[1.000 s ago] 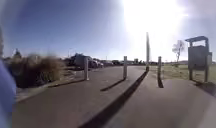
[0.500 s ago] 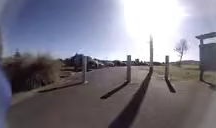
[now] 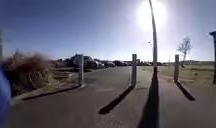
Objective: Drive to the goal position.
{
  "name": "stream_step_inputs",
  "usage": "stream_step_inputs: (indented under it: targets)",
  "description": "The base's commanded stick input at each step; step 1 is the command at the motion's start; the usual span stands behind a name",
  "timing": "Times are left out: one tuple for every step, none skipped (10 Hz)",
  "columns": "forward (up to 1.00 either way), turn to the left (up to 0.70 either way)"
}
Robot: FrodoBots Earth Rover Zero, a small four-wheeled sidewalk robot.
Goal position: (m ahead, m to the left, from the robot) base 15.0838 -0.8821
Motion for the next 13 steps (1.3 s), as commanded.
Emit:
stream_step_inputs:
  targets:
    - [1.00,0.00]
    - [1.00,0.00]
    - [1.00,0.00]
    - [1.00,0.00]
    - [1.00,0.00]
    - [1.00,0.00]
    - [1.00,0.00]
    - [1.00,0.00]
    - [1.00,0.00]
    - [1.00,0.00]
    - [1.00,0.00]
    - [1.00,0.00]
    - [1.00,0.00]
